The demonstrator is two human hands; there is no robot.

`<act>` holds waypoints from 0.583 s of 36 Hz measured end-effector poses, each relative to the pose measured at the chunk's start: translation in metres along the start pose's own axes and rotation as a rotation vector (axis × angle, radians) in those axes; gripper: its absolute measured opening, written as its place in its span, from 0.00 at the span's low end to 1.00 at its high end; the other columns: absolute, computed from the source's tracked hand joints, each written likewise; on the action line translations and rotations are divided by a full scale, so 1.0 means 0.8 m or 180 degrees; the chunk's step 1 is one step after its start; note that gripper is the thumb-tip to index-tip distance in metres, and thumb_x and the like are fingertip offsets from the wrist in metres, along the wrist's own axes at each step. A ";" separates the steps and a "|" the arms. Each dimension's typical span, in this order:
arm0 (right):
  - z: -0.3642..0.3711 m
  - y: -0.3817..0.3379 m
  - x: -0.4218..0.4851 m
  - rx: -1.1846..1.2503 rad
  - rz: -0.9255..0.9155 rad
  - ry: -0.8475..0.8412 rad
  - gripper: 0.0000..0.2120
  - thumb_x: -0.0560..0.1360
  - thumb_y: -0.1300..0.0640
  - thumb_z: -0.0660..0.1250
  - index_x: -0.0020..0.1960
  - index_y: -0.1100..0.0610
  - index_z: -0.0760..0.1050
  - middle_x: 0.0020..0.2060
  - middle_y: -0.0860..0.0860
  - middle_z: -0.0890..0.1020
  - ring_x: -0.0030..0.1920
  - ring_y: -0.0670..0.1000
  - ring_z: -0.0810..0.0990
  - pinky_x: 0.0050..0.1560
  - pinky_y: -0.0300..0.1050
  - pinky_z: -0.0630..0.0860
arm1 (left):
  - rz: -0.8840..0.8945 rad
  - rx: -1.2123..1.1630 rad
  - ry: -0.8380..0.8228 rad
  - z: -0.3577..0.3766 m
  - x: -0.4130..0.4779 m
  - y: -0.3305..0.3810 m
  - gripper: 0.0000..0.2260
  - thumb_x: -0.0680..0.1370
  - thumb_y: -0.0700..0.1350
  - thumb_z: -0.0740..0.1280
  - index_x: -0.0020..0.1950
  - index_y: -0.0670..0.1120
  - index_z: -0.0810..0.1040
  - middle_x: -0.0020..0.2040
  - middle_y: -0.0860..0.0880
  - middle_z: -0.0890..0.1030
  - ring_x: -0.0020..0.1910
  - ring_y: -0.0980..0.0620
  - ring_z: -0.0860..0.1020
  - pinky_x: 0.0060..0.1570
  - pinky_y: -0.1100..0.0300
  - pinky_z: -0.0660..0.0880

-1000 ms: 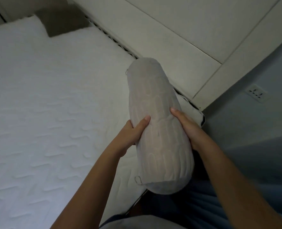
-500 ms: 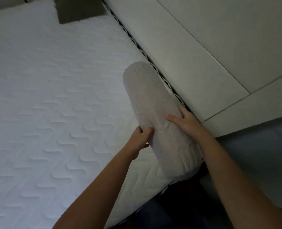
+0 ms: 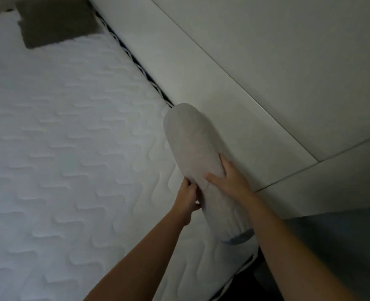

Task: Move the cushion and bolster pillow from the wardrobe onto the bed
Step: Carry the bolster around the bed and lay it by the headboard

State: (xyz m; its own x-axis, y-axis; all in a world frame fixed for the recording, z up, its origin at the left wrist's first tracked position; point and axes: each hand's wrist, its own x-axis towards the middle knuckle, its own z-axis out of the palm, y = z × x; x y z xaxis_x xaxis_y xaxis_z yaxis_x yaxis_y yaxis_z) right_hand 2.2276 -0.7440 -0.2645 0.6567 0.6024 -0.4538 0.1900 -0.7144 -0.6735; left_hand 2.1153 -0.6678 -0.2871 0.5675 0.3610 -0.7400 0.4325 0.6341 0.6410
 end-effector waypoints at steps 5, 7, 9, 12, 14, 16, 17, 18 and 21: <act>-0.023 0.023 0.041 -0.0069 -0.0189 -0.0100 0.34 0.75 0.46 0.64 0.75 0.51 0.52 0.75 0.51 0.58 0.73 0.53 0.59 0.72 0.53 0.59 | -0.0117 -0.0133 -0.0098 0.031 0.045 -0.001 0.19 0.80 0.53 0.55 0.71 0.54 0.62 0.67 0.45 0.70 0.63 0.40 0.72 0.56 0.41 0.75; -0.024 0.032 0.054 -0.0443 -0.0246 -0.0245 0.30 0.77 0.47 0.61 0.75 0.52 0.55 0.76 0.50 0.57 0.75 0.52 0.54 0.74 0.55 0.55 | -0.0078 0.0065 -0.0094 0.038 0.059 0.000 0.21 0.80 0.54 0.55 0.73 0.54 0.57 0.70 0.46 0.68 0.64 0.40 0.71 0.53 0.44 0.76; -0.016 0.042 0.062 -0.0897 -0.0140 -0.0600 0.27 0.78 0.48 0.58 0.74 0.52 0.56 0.76 0.48 0.56 0.76 0.52 0.52 0.74 0.57 0.52 | -0.0073 0.0302 -0.0028 0.042 0.071 0.000 0.26 0.80 0.53 0.56 0.75 0.55 0.48 0.73 0.45 0.63 0.67 0.39 0.69 0.53 0.44 0.75; 0.004 0.062 0.067 -0.1158 0.0118 -0.0951 0.27 0.79 0.50 0.56 0.75 0.53 0.53 0.77 0.50 0.52 0.76 0.55 0.51 0.75 0.55 0.51 | -0.0159 0.0641 -0.0019 0.043 0.082 -0.008 0.28 0.81 0.48 0.56 0.76 0.56 0.43 0.75 0.43 0.59 0.68 0.38 0.66 0.56 0.42 0.74; 0.016 0.075 0.068 -0.1163 0.0189 -0.0944 0.29 0.79 0.53 0.57 0.76 0.52 0.48 0.77 0.49 0.48 0.76 0.56 0.51 0.74 0.54 0.53 | -0.0174 0.0901 -0.0108 0.042 0.085 -0.011 0.28 0.81 0.48 0.54 0.75 0.59 0.40 0.76 0.43 0.56 0.70 0.37 0.64 0.58 0.40 0.73; 0.024 0.084 0.070 -0.1404 0.0185 -0.0834 0.30 0.79 0.53 0.57 0.76 0.50 0.46 0.77 0.49 0.46 0.75 0.58 0.52 0.73 0.55 0.56 | -0.0226 0.1094 -0.0174 0.039 0.089 -0.010 0.28 0.82 0.50 0.53 0.75 0.60 0.40 0.76 0.42 0.56 0.70 0.37 0.64 0.59 0.40 0.73; 0.027 0.087 0.072 -0.1540 0.0160 -0.0778 0.30 0.79 0.53 0.57 0.76 0.49 0.46 0.77 0.49 0.47 0.74 0.59 0.53 0.72 0.55 0.57 | -0.0297 0.1165 -0.0189 0.037 0.094 -0.009 0.26 0.82 0.52 0.52 0.75 0.59 0.41 0.76 0.42 0.57 0.70 0.37 0.64 0.60 0.40 0.72; 0.029 0.088 0.074 -0.1648 0.0138 -0.0739 0.30 0.79 0.52 0.57 0.76 0.49 0.46 0.77 0.48 0.47 0.74 0.60 0.54 0.71 0.55 0.58 | -0.0406 0.1241 -0.0191 0.035 0.099 -0.007 0.25 0.81 0.55 0.50 0.75 0.57 0.42 0.76 0.42 0.57 0.70 0.37 0.64 0.61 0.40 0.71; 0.034 0.089 0.083 -0.1749 0.0203 -0.0772 0.31 0.79 0.50 0.57 0.76 0.47 0.45 0.77 0.47 0.47 0.73 0.61 0.54 0.71 0.56 0.59 | -0.0455 0.1965 -0.0078 0.029 0.120 -0.012 0.28 0.81 0.57 0.49 0.76 0.52 0.40 0.77 0.40 0.44 0.74 0.36 0.54 0.68 0.40 0.62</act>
State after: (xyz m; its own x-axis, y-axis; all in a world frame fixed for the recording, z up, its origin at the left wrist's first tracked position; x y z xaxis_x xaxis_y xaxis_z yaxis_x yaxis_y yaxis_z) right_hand 2.2649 -0.7458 -0.3584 0.5063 0.5701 -0.6470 0.5472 -0.7923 -0.2698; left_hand 2.1823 -0.6550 -0.3598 0.4870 0.2815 -0.8268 0.8254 0.1611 0.5410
